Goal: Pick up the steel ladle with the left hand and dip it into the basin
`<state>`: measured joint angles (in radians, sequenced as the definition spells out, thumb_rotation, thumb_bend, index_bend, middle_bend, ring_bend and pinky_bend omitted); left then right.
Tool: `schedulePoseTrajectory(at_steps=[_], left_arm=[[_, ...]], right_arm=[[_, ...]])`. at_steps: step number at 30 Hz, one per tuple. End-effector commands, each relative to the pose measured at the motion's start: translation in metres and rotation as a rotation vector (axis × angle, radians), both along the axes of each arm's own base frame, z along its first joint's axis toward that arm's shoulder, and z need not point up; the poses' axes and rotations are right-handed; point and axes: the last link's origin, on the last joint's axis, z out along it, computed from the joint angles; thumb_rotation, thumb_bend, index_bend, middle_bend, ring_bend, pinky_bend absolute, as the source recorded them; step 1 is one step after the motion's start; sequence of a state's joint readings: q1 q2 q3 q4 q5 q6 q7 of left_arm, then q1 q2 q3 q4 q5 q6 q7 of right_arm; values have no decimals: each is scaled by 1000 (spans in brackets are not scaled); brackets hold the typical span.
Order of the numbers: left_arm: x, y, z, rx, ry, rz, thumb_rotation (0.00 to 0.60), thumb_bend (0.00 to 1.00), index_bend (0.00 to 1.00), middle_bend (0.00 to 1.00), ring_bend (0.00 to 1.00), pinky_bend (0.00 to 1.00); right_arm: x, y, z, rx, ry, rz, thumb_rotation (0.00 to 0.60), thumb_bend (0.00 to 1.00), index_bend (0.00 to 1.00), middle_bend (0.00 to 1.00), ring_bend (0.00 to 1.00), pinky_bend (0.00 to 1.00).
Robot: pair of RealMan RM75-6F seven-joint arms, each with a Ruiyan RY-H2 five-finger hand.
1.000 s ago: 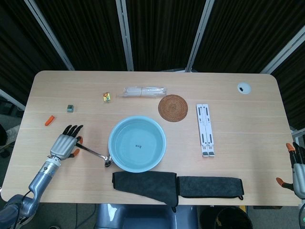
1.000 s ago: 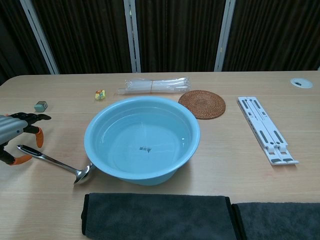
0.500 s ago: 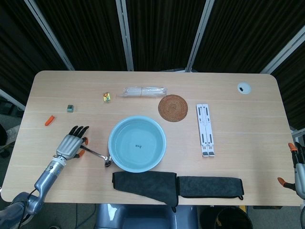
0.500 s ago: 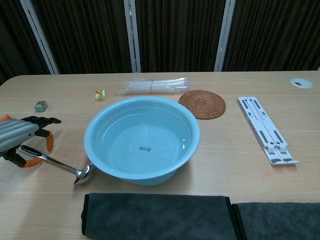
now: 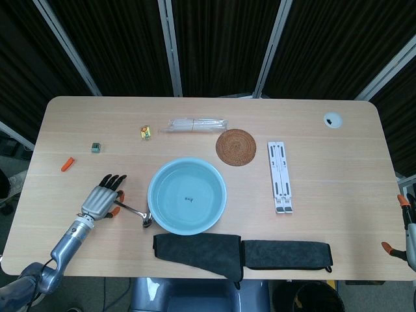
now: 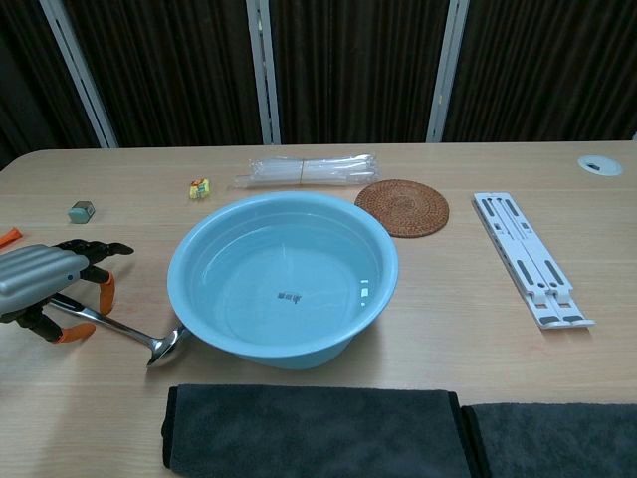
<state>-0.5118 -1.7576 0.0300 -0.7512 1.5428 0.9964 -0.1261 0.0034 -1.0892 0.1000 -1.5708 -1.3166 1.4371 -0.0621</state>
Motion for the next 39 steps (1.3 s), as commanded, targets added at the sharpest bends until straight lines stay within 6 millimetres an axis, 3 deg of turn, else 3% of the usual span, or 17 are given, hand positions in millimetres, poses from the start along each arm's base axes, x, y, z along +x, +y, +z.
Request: schedulePoseTrajectory(at_steps=[1,12,21,26,39], left_arm=[[0,0,1,2,3,-2,600,355,481,0,0,0],[-1,-1,3,10,0,-6,600,373,593,0,0,0],[-3,-4,13,17,-6,-8,600,402,611,0,0,0],[1,-16,31,21,-49,-33,600,403,613,0,0,0],[-1,-44,56,6,-84,-29,600,402,607,0,0,0]], right_arm=[[0,0,0,-2,1,-1,600,0,0,0,0,0],[0,0,-1,0,5,-3,600,0,0,0,0,0],[0,0,-1,5,6,-2,600,0,0,0,0,0],[2,1,-4,13,7,4,600,0,0,0,0,0],[5,4,-5,15,2,19,600,0,0,0,0,0]])
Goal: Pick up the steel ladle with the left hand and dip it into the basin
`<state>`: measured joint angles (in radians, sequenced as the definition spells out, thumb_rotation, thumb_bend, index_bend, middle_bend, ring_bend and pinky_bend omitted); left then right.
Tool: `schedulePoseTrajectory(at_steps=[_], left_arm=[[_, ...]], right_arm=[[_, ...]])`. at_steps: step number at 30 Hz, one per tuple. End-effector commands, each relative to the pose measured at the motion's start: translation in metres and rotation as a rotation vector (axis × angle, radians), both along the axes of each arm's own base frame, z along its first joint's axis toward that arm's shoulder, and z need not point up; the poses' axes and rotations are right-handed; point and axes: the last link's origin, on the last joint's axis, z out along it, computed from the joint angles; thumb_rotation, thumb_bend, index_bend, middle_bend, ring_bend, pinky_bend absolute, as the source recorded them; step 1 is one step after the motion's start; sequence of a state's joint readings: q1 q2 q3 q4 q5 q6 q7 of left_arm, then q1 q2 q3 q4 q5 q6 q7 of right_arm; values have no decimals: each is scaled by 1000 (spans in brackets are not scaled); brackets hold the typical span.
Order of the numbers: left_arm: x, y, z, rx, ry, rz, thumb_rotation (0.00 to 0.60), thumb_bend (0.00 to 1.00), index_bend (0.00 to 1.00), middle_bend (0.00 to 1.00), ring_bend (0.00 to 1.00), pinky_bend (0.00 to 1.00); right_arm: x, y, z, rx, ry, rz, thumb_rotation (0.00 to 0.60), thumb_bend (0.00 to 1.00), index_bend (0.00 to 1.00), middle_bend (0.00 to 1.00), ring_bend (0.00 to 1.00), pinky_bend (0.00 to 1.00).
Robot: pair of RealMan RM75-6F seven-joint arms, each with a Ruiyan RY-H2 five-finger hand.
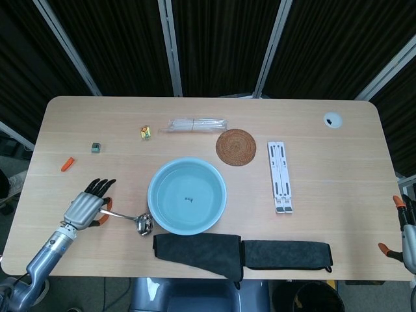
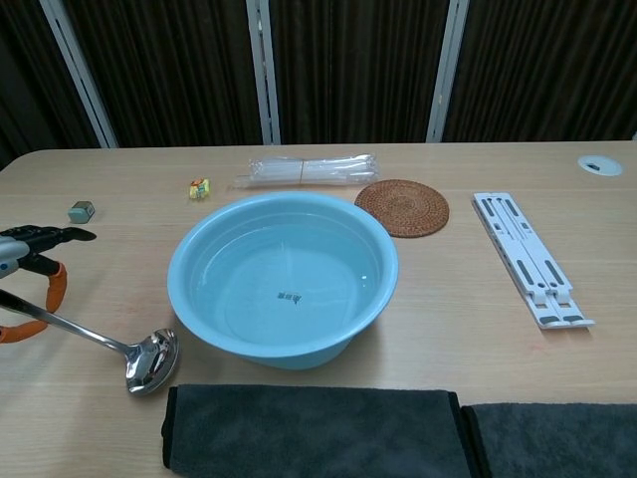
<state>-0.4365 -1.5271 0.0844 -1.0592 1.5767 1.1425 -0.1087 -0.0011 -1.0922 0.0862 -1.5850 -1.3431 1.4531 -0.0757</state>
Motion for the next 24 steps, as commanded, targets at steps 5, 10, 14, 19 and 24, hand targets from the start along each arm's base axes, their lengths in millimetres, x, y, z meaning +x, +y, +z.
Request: schedulePoseTrajectory(at_steps=[5,10,14,19,24], left_arm=[[1,-10,9,-5,-19,-3,600,403,606,0,0,0],[3,-15,15,-8,-32,-12,600,403,612,0,0,0],[6,-20,21,-13,-52,-21,600,402,622,0,0,0],[11,-28,29,-10,-72,-41,600,402,620,0,0,0],[26,-43,40,-41,-127,-96,600,401,618,0,0,0]], right_arm=[[0,1,-1,6,-1,2,600,0,0,0,0,0],[1,1,-2,9,-3,7,600,0,0,0,0,0],[2,2,-1,7,-5,11,600,0,0,0,0,0],[3,4,0,6,-11,18,600,0,0,0,0,0],[5,5,0,11,-18,26,600,0,0,0,0,0]])
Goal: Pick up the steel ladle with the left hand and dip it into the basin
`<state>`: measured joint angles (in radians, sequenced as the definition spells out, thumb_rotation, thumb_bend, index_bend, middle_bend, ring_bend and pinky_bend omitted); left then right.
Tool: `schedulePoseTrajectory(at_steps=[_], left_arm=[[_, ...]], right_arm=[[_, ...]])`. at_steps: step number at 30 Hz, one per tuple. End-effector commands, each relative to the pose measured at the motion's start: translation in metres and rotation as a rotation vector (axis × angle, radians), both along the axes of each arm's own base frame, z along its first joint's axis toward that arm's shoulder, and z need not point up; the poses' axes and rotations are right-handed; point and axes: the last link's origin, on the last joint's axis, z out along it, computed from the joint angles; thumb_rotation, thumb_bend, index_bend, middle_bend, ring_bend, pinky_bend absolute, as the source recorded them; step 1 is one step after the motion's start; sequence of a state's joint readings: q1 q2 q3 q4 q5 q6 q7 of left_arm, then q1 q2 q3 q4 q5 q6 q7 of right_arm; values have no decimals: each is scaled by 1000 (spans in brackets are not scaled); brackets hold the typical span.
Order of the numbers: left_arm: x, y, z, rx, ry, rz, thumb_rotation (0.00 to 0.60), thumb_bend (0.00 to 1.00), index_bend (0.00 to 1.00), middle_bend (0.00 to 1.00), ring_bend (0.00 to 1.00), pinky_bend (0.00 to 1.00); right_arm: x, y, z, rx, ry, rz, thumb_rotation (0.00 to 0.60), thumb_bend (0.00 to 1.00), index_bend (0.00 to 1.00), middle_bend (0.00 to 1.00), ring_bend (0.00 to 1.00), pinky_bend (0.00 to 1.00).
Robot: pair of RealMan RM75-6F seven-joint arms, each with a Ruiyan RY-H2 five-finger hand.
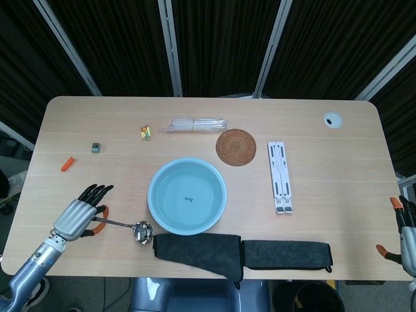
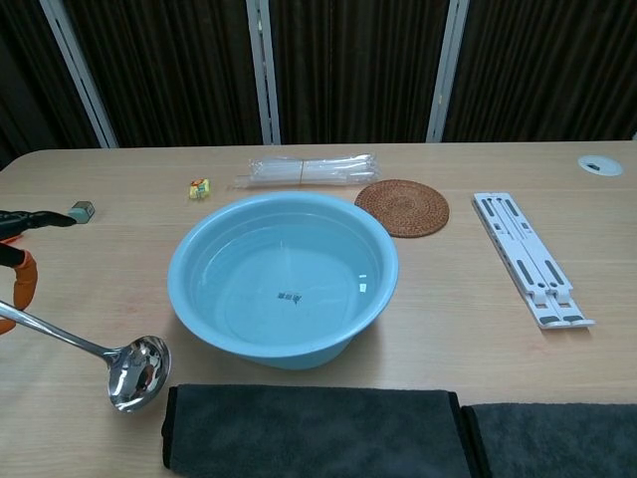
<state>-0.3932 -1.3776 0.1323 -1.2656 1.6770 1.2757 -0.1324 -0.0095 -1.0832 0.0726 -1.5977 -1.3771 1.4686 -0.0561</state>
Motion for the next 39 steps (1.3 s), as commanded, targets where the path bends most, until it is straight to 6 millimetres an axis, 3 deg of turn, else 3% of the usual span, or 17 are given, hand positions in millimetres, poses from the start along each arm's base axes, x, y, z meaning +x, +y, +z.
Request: schedulePoseTrajectory(at_steps=[1,12,28,39], left_arm=[[11,-11,7,-32,-35,-35,600,401,619,0,0,0],[41,-11,12,-91,-100,-93,600,400,616,0,0,0],[58,33,21,-11,-206,-43,600,400,615,0,0,0],[64,69,0,44,-161,1,600,401,615,0,0,0]], right_arm=[[1,0,0,3,-2,1,600,0,0,0,0,0],[1,2,1,1,-9,8,600,0,0,0,0,0],[-3,-2,-3,19,-4,-13,600,0,0,0,0,0],[-2,-1,0,17,-12,-7,600,0,0,0,0,0]])
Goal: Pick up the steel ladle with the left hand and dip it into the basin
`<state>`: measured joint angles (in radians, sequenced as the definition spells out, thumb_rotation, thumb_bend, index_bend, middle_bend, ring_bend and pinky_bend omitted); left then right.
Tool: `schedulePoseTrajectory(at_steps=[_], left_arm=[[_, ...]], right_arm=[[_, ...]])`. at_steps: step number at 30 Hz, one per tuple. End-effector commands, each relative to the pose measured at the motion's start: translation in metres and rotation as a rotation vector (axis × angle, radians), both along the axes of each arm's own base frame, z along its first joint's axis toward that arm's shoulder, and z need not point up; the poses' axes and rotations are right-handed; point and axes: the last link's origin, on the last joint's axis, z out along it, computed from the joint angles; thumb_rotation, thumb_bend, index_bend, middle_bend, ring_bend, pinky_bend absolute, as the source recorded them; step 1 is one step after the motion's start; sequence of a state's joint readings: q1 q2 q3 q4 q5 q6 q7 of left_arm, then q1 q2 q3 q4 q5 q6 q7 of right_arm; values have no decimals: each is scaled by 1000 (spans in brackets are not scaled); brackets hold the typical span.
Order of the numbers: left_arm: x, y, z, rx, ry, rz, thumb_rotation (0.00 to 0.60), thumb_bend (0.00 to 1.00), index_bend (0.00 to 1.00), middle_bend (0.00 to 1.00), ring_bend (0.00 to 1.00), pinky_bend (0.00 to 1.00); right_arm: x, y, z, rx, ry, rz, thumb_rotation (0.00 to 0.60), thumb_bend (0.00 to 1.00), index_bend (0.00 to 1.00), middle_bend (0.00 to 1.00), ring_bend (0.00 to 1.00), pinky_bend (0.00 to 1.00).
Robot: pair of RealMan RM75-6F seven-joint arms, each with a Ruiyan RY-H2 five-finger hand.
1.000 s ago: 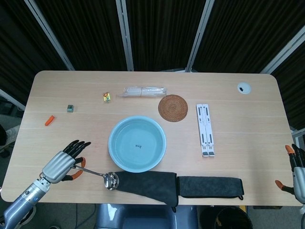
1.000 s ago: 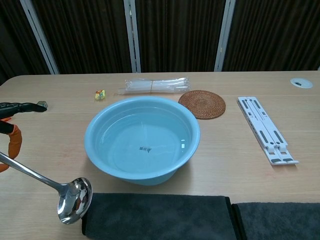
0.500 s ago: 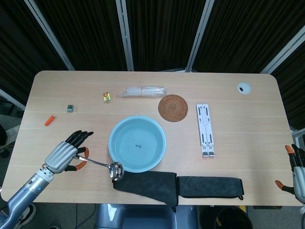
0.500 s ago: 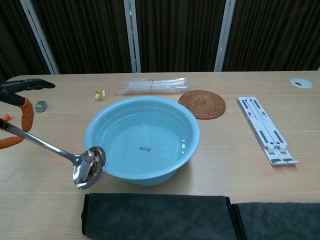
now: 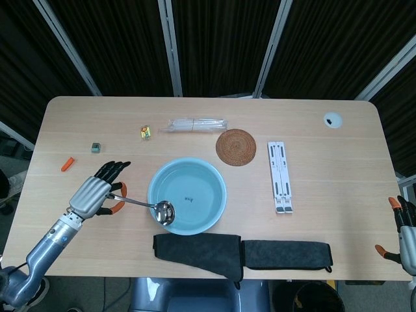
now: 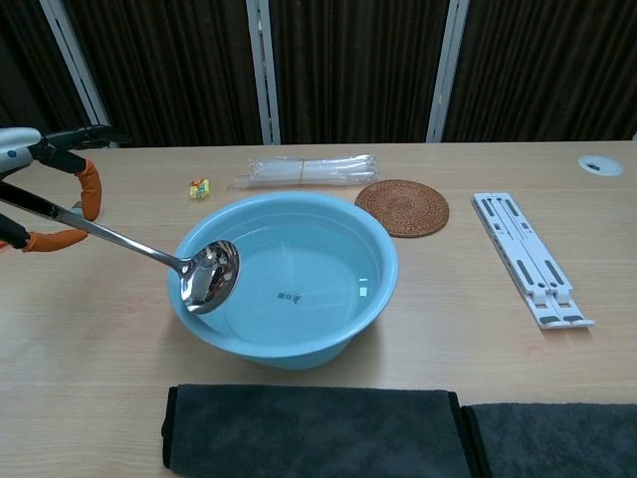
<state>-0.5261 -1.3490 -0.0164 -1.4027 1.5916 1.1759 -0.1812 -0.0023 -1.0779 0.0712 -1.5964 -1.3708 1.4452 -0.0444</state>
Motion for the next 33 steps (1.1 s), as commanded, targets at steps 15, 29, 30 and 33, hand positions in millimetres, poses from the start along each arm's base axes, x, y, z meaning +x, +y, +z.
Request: schedulePoseTrajectory(at_steps=[15,29,30,33], left_arm=[[7,39,-42,53,-35,97,600,400,617,0,0,0],[48,42,-91,60,-34,8,600,399,620,0,0,0],[51,42,-92,62,-32,1,600,400,620,0,0,0],[55,43,-95,68,-23,-11,600,401,622,0,0,0]], right_arm=[[-5,-2,3,-1,-4,-21,600,0,0,0,0,0],[-13,-3,18,-34,-38,-46,600,0,0,0,0,0],[-14,-2,19,-37,-41,-47,600,0,0,0,0,0],[-15,-1,22,-40,-47,-49,600,0,0,0,0,0]])
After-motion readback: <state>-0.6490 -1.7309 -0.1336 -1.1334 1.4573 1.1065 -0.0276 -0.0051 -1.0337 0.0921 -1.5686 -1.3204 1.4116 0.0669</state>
